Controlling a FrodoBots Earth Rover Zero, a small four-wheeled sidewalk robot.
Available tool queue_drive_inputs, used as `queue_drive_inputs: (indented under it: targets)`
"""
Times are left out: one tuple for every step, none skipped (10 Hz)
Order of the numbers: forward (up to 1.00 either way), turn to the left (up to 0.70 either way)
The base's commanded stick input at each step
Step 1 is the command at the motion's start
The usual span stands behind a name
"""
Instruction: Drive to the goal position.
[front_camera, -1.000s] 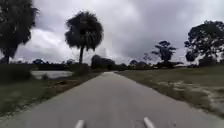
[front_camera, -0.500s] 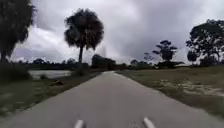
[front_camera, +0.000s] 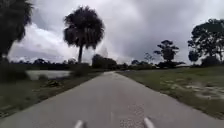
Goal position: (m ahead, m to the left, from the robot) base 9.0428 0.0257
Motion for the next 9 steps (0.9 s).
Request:
queue_drive_inputs:
  targets:
    - [0.7, 0.0]
    - [0.7, 0.0]
    - [0.7, 0.0]
    - [0.7, 0.0]
    - [0.7, 0.0]
    - [0.7, 0.0]
    - [0.7, 0.0]
    - [0.7, 0.0]
    - [0.7, 0.0]
